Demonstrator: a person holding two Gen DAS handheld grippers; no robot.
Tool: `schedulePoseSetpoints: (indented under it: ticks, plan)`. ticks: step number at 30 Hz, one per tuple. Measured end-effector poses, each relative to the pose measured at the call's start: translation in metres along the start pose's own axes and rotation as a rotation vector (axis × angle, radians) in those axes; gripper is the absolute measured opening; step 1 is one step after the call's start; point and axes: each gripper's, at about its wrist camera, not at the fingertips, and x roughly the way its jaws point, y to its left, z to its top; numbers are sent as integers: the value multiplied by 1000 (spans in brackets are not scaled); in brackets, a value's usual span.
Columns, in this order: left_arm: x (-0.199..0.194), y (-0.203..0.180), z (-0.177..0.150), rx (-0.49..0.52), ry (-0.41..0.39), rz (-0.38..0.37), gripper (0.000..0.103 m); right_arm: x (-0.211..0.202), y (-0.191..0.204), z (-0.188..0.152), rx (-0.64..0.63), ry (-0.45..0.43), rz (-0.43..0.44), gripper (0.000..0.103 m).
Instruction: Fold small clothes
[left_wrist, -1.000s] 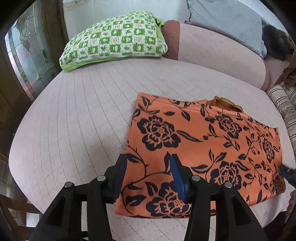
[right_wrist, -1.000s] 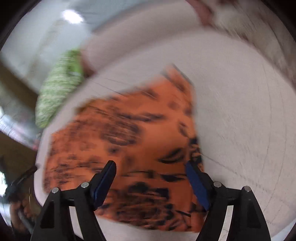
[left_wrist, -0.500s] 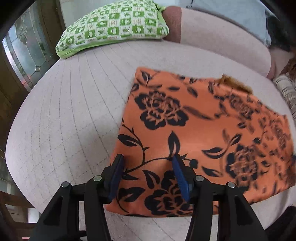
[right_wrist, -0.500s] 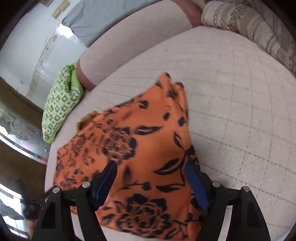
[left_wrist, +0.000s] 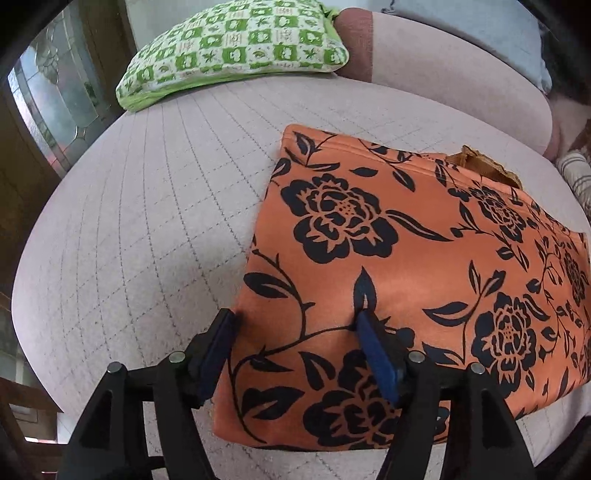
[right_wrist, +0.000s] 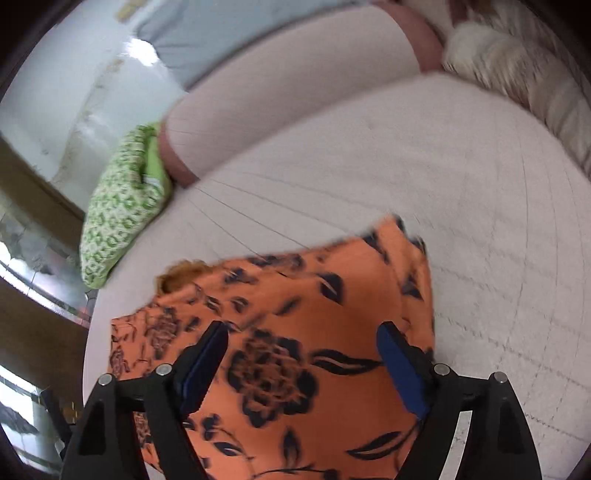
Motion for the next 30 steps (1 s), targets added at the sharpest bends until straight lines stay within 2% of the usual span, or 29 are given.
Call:
schedulePoseSetpoints:
  ticks: [2, 4, 5, 6, 10, 14, 19, 21, 23, 24, 27, 30]
  plan:
    - [1, 2, 0, -6, 0, -5, 71, 2, 5, 5, -28, -4, 4, 86]
    - [1, 3, 0, -11, 2, -8, 72, 26, -9, 9, -13, 37, -70, 86]
    - [1, 3, 0, -13, 4, -10, 72, 45, -26, 9, 36, 103, -111, 87]
    - [1, 2, 0, -13, 9, -9, 72, 48, -36, 10, 78, 104, -82, 87]
    - [0, 6, 0, -21, 8, -17, 71, 13, -12, 10, 40, 25, -20, 87]
    - [-12, 9, -4, -30, -4, -16, 71, -27, 5, -17, 7, -15, 24, 87]
    - [-41, 11, -11, -26, -57, -17, 71, -49, 3, -71, 10, 3, 55, 87]
    - [-51, 11, -15, -29, -77, -22, 71, -49, -2, -88, 4, 13, 30, 87]
    - [-53, 9, -18, -24, -83, -18, 71, -36, -16, -99, 35, 62, -3, 87]
    - [-50, 9, -21, -18, -71, -12, 71, -28, -25, -103, 62, 99, -8, 87]
    - [-36, 5, -26, 3, -20, 21, 72, -43, -23, -100, 88, 54, 22, 87]
    - [-25, 9, -32, -11, 10, 25, 72, -63, -13, -99, 46, -12, 59, 87]
